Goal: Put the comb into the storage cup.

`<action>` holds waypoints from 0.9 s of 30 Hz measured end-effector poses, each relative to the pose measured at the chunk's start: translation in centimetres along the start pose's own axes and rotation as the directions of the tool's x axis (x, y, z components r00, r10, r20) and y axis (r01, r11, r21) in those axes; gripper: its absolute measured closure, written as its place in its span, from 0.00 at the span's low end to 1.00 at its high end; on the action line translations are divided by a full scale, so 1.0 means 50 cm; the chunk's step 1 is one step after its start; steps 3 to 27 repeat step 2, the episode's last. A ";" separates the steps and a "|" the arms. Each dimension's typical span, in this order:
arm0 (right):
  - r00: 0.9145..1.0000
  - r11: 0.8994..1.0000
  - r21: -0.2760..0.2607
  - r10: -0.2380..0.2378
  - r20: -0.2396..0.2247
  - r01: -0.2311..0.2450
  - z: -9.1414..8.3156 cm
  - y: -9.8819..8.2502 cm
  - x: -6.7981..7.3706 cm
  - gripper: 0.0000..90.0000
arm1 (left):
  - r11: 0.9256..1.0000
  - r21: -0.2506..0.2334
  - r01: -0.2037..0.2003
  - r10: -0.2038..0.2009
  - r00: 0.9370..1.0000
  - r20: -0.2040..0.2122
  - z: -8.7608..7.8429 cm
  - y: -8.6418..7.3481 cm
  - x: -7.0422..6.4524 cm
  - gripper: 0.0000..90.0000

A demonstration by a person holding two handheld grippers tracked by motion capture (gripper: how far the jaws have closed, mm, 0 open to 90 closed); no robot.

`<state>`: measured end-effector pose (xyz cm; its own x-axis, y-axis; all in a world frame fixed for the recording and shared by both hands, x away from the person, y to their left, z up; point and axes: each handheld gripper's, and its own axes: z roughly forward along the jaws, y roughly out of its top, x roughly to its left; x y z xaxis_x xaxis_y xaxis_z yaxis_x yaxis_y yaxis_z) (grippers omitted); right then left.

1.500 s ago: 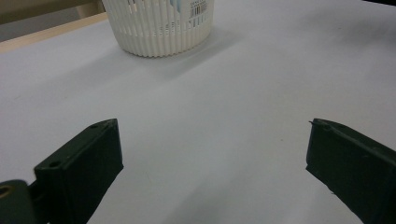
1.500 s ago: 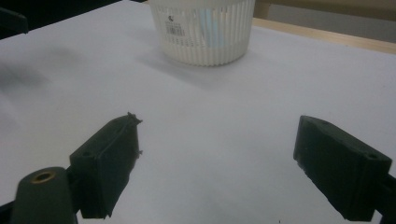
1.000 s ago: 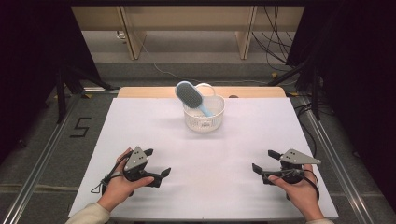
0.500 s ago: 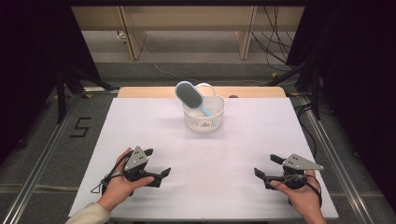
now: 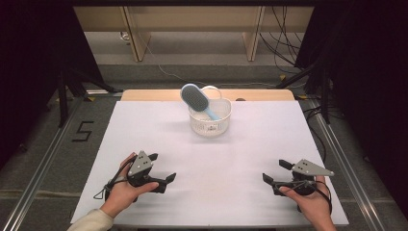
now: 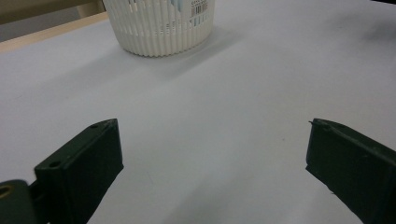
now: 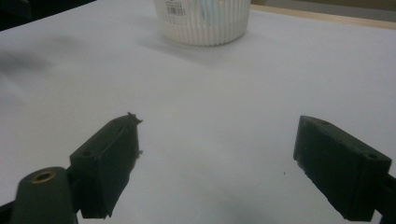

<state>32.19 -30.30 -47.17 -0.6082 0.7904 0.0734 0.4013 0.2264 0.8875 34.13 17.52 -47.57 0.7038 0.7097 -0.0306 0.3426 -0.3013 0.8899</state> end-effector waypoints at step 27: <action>1.000 1.000 -0.005 0.006 0.000 -0.006 0.000 0.000 0.000 0.17 | 1.000 0.002 0.001 -0.001 1.000 -0.001 0.001 0.000 0.000 0.03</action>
